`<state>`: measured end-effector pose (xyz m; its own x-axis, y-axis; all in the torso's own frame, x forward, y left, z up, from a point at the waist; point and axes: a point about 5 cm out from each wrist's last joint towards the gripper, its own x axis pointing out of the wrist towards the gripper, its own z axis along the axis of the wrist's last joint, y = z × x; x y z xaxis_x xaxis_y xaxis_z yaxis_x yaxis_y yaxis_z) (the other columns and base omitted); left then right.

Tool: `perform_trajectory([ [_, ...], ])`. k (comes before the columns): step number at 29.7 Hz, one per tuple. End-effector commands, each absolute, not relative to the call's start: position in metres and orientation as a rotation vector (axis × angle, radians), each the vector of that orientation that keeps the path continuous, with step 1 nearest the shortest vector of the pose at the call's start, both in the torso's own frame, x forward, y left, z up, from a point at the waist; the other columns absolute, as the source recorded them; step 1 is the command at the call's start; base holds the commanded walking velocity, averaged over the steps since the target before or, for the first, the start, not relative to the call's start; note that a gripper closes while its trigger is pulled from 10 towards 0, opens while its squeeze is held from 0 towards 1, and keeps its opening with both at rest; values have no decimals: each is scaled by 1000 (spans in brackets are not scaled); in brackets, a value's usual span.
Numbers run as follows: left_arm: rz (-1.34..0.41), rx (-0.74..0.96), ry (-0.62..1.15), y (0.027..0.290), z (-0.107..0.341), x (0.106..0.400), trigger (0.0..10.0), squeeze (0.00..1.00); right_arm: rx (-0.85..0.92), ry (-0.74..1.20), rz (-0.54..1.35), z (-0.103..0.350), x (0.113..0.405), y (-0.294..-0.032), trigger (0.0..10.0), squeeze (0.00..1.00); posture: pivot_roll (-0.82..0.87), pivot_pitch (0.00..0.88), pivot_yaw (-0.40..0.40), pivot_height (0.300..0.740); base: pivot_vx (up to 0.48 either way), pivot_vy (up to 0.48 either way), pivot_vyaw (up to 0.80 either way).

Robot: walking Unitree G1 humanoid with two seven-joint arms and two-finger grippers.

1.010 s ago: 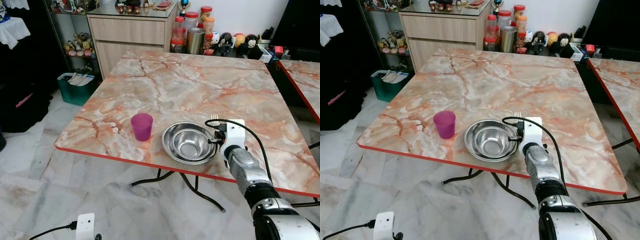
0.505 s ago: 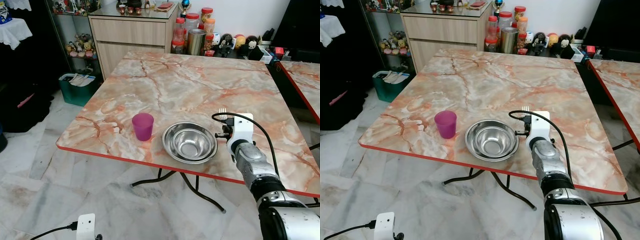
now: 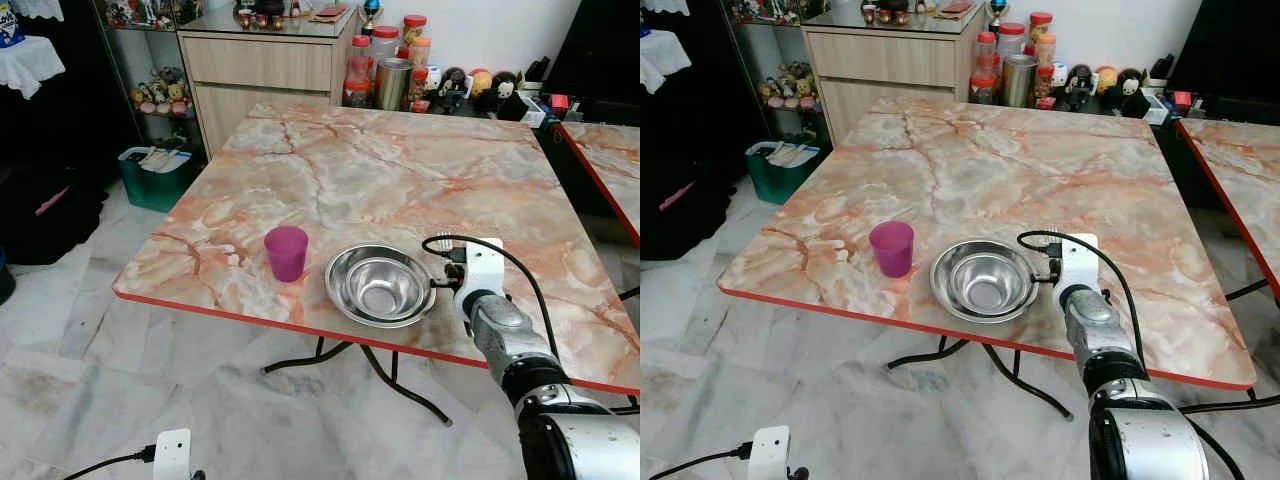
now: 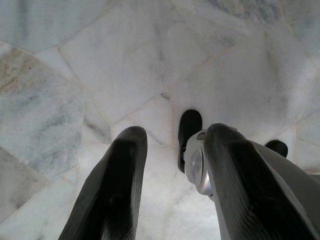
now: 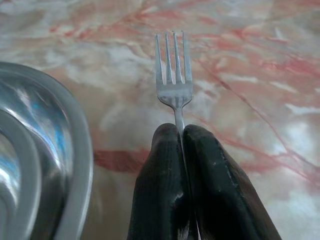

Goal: Setting the table

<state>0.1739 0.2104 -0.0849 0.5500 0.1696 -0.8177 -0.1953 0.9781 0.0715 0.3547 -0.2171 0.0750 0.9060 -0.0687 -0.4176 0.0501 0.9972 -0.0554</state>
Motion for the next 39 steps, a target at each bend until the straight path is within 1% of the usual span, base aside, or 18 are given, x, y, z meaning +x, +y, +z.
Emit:
perform_trajectory([
  [1, 214, -39, 979, 210, -87, 170, 10000, 0, -53, 449, -63, 75, 354, -221, 10000, 0, 90, 0, -33, 728, 0, 0, 0],
  [20, 216, -36, 991, 210, -88, 168, 10000, 0, -47, 497, -23, 58, 346, -210, 10000, 0, 96, 0, -34, 728, 0, 0, 0],
  [37, 217, -32, 997, 210, -89, 166, 10000, 0, -37, 499, 0, 54, 344, -204, 10000, 0, 96, 0, -33, 728, 0, 0, 0],
  [38, 218, -32, 997, 210, -89, 166, 10000, 0, -38, 498, 1, 54, 344, -204, 10000, 267, 97, 0, -34, 728, 0, 0, 0],
  [39, 218, -33, 998, 210, -89, 166, 10000, 0, -39, 498, 0, 54, 344, -204, 10000, 271, 97, 0, -34, 728, 0, 0, 0],
])
